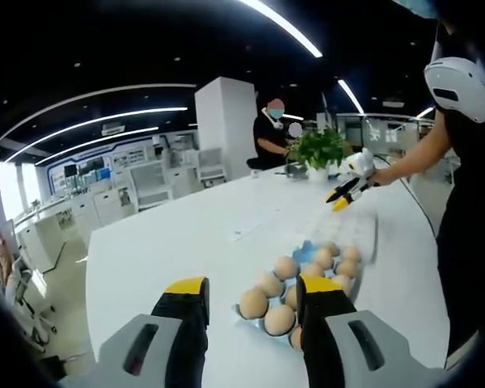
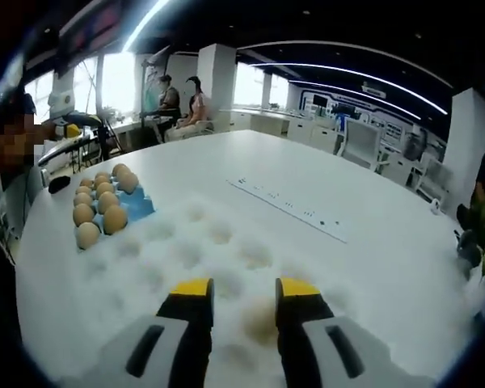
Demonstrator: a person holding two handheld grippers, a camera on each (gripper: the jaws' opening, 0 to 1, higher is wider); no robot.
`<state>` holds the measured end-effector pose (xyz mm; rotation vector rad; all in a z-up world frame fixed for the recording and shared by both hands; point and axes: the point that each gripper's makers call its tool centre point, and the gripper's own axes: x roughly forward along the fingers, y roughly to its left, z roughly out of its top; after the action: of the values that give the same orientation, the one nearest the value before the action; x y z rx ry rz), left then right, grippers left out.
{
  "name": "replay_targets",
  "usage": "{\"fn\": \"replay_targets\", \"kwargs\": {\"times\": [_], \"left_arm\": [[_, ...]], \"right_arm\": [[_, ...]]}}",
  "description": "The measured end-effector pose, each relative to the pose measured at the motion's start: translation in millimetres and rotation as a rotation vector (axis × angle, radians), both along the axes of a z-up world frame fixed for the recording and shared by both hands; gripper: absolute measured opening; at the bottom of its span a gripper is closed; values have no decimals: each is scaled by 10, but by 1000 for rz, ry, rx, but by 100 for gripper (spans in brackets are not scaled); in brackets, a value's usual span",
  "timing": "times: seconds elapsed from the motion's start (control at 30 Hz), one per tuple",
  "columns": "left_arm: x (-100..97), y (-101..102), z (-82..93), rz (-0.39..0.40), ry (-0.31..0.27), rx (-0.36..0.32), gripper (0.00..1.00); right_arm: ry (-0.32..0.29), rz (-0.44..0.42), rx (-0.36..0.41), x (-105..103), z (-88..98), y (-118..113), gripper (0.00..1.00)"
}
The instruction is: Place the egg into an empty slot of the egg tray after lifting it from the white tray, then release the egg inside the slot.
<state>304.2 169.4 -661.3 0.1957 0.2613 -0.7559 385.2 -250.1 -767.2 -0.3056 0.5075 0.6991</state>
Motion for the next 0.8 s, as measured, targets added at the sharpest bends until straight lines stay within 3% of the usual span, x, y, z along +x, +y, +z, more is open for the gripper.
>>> {"fn": "replay_targets", "kwargs": {"times": [0.27, 0.8], "left_arm": [[-2, -11, 9, -2, -1, -1, 43], [9, 1, 2, 0, 0, -2, 43]], "right_arm": [[17, -43, -37, 40, -114, -198, 28], [106, 35, -66, 45, -166, -140, 26]]}}
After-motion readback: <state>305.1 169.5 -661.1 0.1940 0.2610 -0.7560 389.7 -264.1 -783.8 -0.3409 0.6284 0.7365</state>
